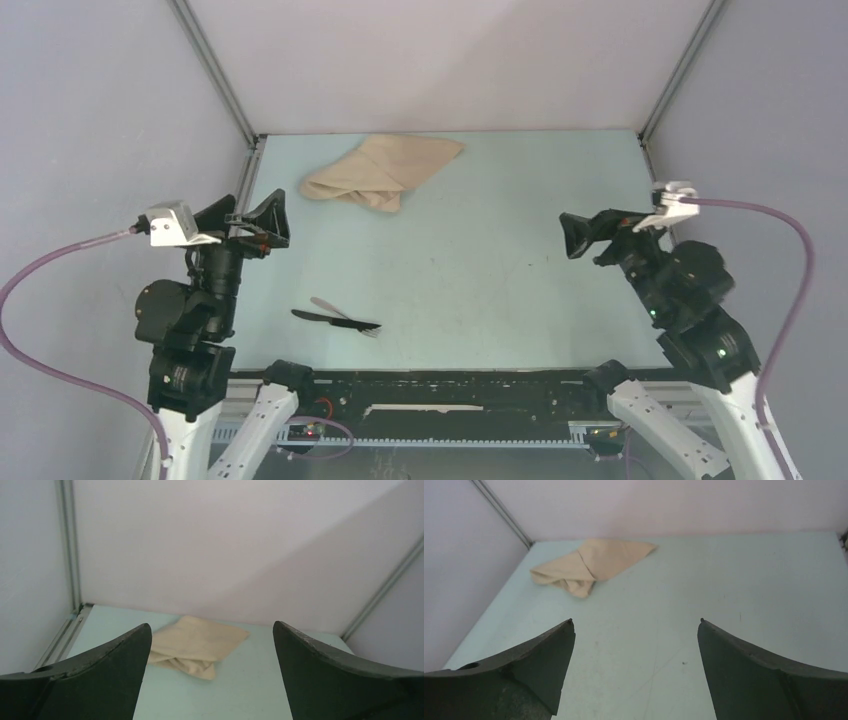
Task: Fold the napkin into a case and place the utensils inside
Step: Pick up the crumpled napkin from the center of the board.
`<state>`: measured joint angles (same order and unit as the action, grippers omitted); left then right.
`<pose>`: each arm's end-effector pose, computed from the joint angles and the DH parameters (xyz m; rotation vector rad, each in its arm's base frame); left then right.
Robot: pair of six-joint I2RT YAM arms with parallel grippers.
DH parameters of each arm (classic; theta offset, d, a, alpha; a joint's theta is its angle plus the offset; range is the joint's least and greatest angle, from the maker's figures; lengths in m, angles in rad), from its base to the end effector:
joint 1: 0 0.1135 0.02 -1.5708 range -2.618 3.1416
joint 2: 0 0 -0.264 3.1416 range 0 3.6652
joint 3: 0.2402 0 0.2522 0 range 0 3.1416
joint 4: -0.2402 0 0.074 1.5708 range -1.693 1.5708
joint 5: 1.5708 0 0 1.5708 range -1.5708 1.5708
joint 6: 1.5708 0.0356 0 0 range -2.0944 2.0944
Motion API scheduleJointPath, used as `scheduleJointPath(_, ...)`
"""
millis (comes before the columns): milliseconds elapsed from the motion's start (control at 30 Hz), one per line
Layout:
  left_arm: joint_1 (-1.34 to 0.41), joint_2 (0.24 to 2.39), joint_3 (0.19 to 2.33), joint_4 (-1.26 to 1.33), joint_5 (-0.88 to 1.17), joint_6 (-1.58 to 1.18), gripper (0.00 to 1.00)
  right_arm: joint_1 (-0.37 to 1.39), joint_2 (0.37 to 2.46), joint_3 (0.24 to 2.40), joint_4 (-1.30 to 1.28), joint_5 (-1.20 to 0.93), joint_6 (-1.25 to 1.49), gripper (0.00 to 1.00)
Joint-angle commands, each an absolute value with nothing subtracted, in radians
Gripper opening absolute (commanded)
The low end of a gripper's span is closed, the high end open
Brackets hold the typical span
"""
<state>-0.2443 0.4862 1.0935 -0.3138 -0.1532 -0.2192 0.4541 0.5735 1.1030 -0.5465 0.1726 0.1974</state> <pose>0.0576 -0.0088 0.4575 -0.1162 1.2814 -0.3003 0.0821 0.0333 0.4304 -0.0696 1.5983 0.3709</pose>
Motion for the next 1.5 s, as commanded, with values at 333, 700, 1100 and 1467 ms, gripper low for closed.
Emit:
scheduleJointPath(333, -0.079, 0.488, 0.965, -0.414, -0.202, -0.384, 1.0, 0.59, 0.816, 0.98, -0.388, 0.333, 0.279, 0.99)
scheduleJointPath(700, -0.195, 0.941, 0.982, -0.494, -0.41, -0.658, 1.0, 0.613, 1.101, 0.992, -0.194, 0.257, 0.366, 1.0)
scheduleJointPath(1100, -0.043, 1.58, 0.991, -0.103, -0.28, -1.378, 1.0, 0.582, 1.254, 0.997, -0.131, 0.233, 0.421, 1.0)
scheduleJointPath(1467, -0.027, 1.931, 1.195, 0.158, -0.332, -1.512, 1.0, 0.528, 1.308, 0.97, -0.125, 0.191, 0.417, 1.0)
